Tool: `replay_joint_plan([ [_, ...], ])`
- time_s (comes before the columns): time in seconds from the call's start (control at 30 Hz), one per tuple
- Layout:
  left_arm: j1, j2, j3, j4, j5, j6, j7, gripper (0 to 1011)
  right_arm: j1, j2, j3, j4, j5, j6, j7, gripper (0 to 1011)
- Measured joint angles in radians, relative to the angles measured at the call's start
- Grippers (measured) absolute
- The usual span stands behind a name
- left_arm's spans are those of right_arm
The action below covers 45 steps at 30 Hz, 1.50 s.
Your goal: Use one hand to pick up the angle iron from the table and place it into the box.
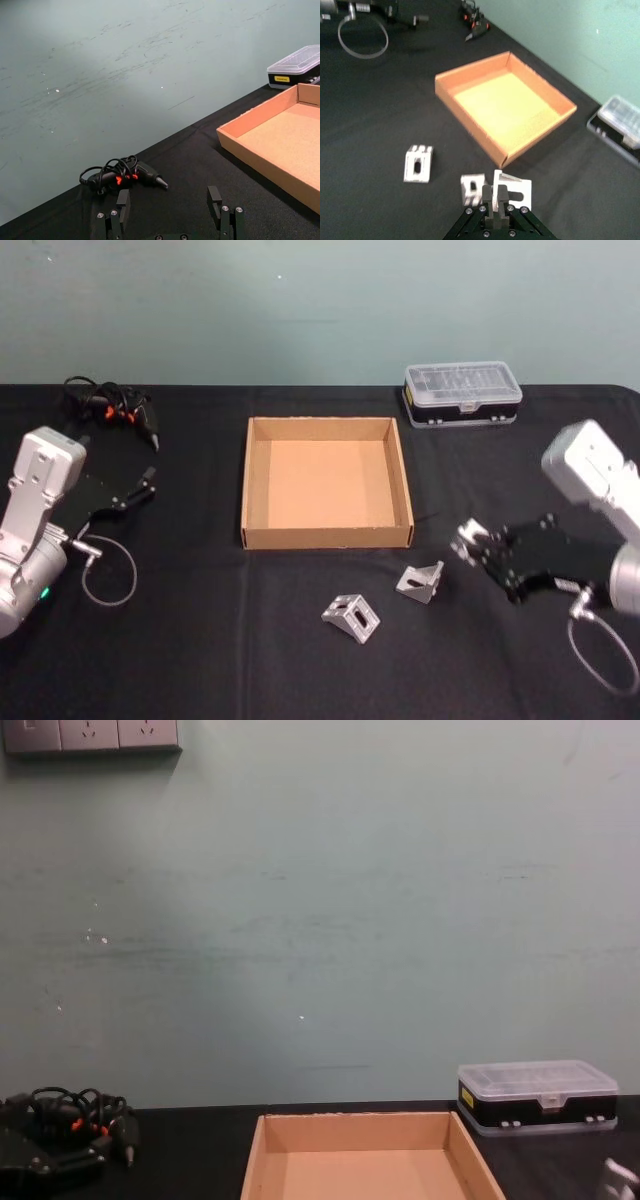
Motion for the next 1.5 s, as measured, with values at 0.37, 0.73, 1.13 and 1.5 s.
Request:
replay_joint_plan([
  [0.37, 0.0, 0.0, 0.0, 0.0, 0.0, 0.0, 0.0, 1011, 0.316, -0.132, -0.127, 0.197, -0.029, 0.032, 0.115, 67],
  [0.73, 0.0, 0.0, 0.0, 0.0, 0.0, 0.0, 0.0, 1011, 0.54, -0.299, -0.266, 0.46, -0.079, 0.038, 0.153, 67],
  [1.13, 0.0, 0.0, 0.0, 0.0, 0.0, 0.0, 0.0, 1011, 0.686, -0.464, -0.366, 0.751, -0.151, -0.006, 0.161, 67],
  [1.5, 0.0, 0.0, 0.0, 0.0, 0.0, 0.0, 0.0, 1011, 0.732, -0.526, -0.385, 0.872, -0.179, -0.038, 0.171, 68],
])
